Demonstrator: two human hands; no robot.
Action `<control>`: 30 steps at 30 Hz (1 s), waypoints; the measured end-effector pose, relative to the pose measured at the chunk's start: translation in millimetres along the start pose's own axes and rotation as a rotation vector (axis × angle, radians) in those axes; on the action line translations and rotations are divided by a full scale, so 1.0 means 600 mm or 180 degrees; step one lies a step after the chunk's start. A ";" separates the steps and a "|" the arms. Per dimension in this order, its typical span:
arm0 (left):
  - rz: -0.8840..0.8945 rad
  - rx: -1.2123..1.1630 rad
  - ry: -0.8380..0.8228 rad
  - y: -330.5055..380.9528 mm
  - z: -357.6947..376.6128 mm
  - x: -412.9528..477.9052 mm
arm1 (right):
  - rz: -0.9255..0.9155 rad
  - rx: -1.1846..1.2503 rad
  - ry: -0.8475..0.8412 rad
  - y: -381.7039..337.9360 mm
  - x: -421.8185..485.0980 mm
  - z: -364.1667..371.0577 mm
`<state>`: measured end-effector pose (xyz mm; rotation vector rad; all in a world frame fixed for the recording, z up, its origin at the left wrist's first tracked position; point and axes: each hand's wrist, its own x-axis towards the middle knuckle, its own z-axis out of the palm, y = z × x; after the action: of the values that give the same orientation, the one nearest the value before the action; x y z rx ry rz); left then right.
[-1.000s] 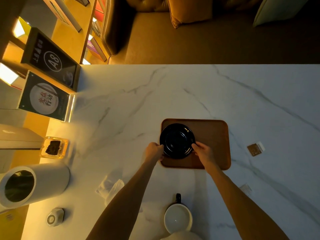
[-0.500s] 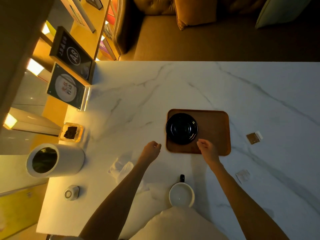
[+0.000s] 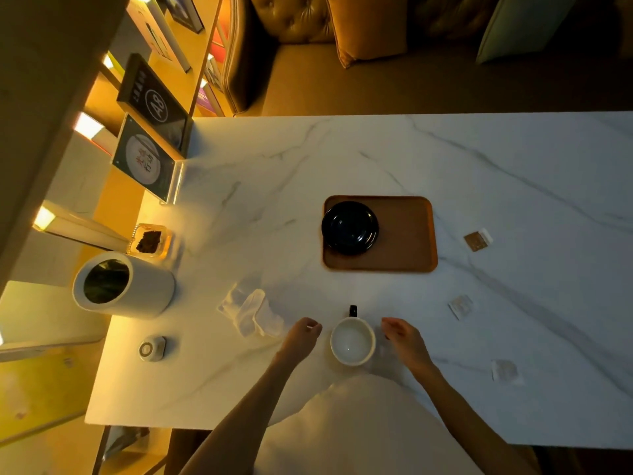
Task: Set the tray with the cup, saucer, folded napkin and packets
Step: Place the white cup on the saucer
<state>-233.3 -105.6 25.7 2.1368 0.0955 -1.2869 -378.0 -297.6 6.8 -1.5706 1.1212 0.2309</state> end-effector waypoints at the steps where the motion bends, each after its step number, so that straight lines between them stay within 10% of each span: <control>1: -0.0017 -0.0034 -0.0038 -0.006 0.008 -0.007 | -0.0018 -0.0018 -0.0062 0.004 -0.006 0.003; 30: -0.0093 -0.1004 -0.0186 0.000 0.096 -0.021 | 0.0128 0.0563 -0.0900 0.017 -0.021 0.036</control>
<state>-284.3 -133.9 17.7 1.8347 0.2866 -1.2577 -383.8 -271.9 1.2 -1.3136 0.9260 0.3592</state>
